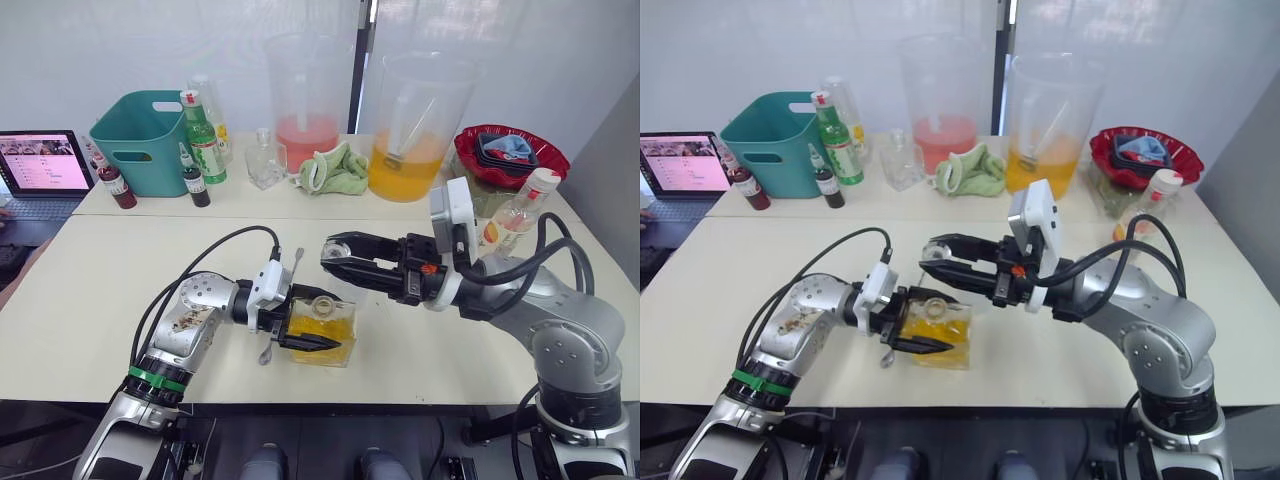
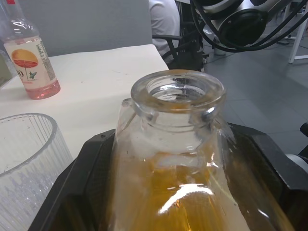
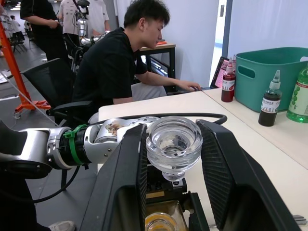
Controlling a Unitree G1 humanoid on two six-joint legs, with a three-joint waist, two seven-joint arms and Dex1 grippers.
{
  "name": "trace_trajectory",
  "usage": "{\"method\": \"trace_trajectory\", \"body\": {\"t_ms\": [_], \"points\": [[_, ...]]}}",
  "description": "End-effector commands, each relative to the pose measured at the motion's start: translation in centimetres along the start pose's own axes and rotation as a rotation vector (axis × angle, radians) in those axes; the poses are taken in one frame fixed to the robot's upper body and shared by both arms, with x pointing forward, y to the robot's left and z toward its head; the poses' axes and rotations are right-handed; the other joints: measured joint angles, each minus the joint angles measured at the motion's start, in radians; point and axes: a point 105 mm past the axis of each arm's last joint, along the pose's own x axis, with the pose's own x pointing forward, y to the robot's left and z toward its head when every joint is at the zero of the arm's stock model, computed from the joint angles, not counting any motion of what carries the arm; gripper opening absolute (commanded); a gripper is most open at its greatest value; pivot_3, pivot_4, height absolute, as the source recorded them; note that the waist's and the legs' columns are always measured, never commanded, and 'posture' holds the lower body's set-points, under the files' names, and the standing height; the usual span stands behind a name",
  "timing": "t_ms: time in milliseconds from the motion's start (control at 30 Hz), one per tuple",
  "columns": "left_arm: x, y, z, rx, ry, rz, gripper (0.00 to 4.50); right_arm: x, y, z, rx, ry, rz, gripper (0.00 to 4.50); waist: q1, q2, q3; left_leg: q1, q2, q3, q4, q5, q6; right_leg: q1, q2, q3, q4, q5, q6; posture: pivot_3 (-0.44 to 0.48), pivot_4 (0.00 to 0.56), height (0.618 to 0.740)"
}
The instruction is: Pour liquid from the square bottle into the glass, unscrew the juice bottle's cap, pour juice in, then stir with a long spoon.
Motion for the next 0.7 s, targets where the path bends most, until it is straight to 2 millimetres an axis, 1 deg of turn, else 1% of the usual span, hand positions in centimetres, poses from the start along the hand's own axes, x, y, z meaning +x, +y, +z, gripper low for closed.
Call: {"method": "trace_trajectory", "body": {"t_ms": [33,67,133,200,233,267,300,400,567,633,700], "points": [[-0.3,-0.5,-1.9,-0.048,0.087,-0.008,2.97,-1.4,-0.2,1.0,-0.053,-0.026,-0.057,1.06,0.0,0.0,0.0,0.0,0.0,0.0,0.0,0.0,0.0,0.0,0.0,0.0,0.0,0.0,0.0,0.0,0.15,0.74],[-0.3,-0.5,-1.9,-0.048,0.087,-0.007,2.97,-2.2,-0.7,0.8,-0.05,-0.015,-0.095,1.06,0.001,0.0,0.0,0.0,0.0,0.0,0.0,0.0,0.0,0.0,0.0,0.0,0.0,0.0,0.0,0.0,0.15,0.74],[-0.3,-0.5,-1.9,-0.046,0.087,-0.007,2.97,-4.6,-2.2,-0.5,-0.04,0.04,-0.231,1.06,0.004,0.0,0.0,0.0,0.0,0.0,0.0,0.0,0.0,0.0,0.0,0.0,0.0,0.0,0.0,0.0,0.15,0.74],[-0.3,-0.4,-1.8,-0.043,0.082,-0.005,2.97,-8.7,-4.2,-2.8,-0.009,0.103,-0.447,1.06,0.005,0.0,0.0,0.0,0.0,0.0,0.0,0.0,0.0,0.001,0.0,0.0,-0.001,0.0,0.0,0.0,0.15,0.74],[-0.3,-0.3,-1.7,-0.04,0.078,-0.003,2.97,-10.5,-4.8,-3.9,0.001,0.136,-0.537,1.06,0.005,0.0,0.0,0.0,0.0,0.0,0.0,0.0,0.0,0.001,0.0,0.0,-0.002,0.0,0.0,0.0,0.15,0.74],[-0.3,-0.3,-1.6,-0.038,0.075,-0.002,2.97,-11.6,-5.1,-4.6,0.004,0.158,-0.589,1.06,0.003,0.0,0.0,0.0,0.0,0.0,0.0,0.0,0.0,0.001,0.0,0.0,-0.002,0.0,0.0,0.0,0.15,0.74],[-0.2,-0.2,-1.4,-0.035,0.067,0.0,2.97,-13.4,-5.8,-5.9,0.013,0.191,-0.697,1.06,0.002,0.001,-0.001,0.0,0.0,0.0,-0.001,0.0,0.0,0.001,0.0,0.0,-0.002,0.0,0.0,0.0,0.15,0.74],[0.0,-0.1,-0.9,-0.026,0.048,0.001,2.97,-17.7,-7.2,-8.9,0.006,0.258,-0.952,1.06,-0.002,0.004,-0.002,0.001,0.0,0.001,-0.001,0.0,0.0,0.001,0.0,0.001,-0.002,0.0,0.0,0.0,0.15,0.74],[0.2,-0.2,-0.5,-0.024,0.033,-0.005,2.97,-21.0,-8.4,-11.3,-0.029,0.27,-1.18,1.06,-0.002,0.004,-0.002,0.002,0.0,0.002,-0.001,0.0,0.0,0.001,0.0,0.003,-0.002,0.0,0.0,0.0,0.15,0.74],[0.2,-0.2,-0.4,-0.022,0.03,-0.005,2.97,-21.7,-8.5,-12.6,-0.007,0.284,-1.228,1.06,-0.001,0.004,-0.002,0.001,0.0,0.002,-0.001,0.0,0.0,0.001,0.0,0.003,-0.002,0.0,0.0,0.0,0.15,0.74],[0.2,-0.1,-0.2,-0.019,0.026,-0.001,2.97,-22.8,-8.5,-14.3,0.029,0.337,-1.284,1.06,-0.001,0.004,-0.002,0.001,0.0,0.002,-0.001,0.0,0.0,0.001,0.0,0.003,-0.002,0.0,0.0,0.0,0.15,0.74]]}}
